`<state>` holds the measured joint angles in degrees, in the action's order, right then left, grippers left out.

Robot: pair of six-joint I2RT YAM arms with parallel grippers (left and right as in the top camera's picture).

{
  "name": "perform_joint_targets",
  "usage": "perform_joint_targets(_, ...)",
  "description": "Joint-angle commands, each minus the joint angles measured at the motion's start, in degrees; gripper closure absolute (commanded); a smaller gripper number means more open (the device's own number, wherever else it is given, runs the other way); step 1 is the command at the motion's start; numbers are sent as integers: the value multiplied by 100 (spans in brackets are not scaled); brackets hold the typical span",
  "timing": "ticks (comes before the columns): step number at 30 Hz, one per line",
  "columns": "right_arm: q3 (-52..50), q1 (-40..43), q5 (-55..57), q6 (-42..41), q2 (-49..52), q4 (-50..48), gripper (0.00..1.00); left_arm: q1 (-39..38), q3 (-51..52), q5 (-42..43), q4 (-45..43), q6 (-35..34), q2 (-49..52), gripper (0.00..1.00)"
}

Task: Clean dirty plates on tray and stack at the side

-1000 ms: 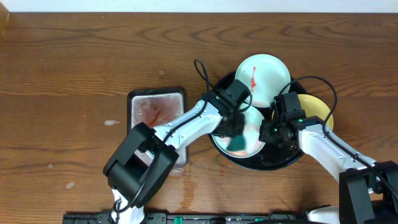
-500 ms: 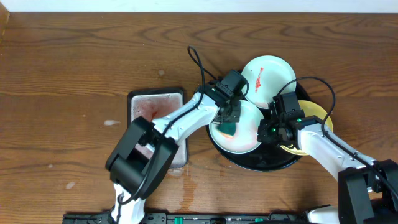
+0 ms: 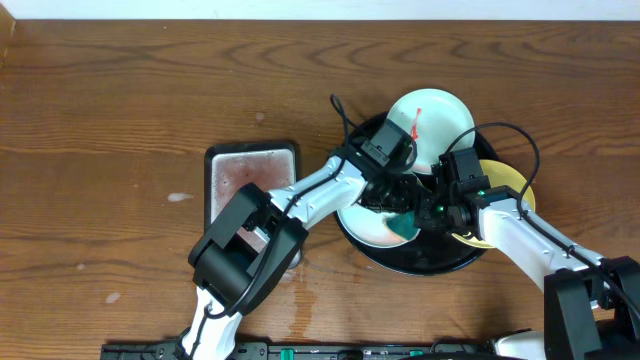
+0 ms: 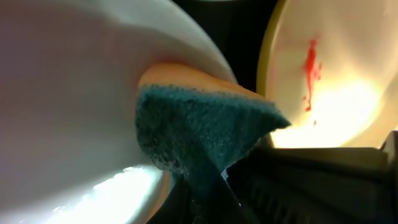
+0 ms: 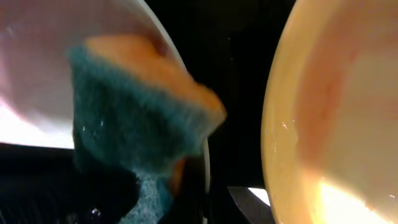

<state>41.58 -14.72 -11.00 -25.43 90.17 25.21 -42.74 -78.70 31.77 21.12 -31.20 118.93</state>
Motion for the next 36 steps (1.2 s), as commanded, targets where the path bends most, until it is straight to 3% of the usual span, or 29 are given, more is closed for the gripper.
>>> perform_joint_targets(1,-120,-103,87,192,243,96,99,162,-31,-240,459,-35,151,92)
perform_joint_targets(8,-120,-103,87,195,243,96,99,623,-31,-2522,1526,52,-63,92)
perform_joint_targets(13,-120,-103,87,234,243,98,99,651,-33,-3362,1681,96,-494,92)
perform_joint_targets(19,-120,-103,87,236,240,138,99,535,-35,-3449,1707,90,-1134,93)
perform_joint_targets(27,2,-98,232,350,-155,380,99,713,-35,-2791,2297,94,-2507,93)
perform_joint_targets(36,940,-269,1617,857,-1491,1738,99,2129,63,-2791,3825,542,-2977,92)
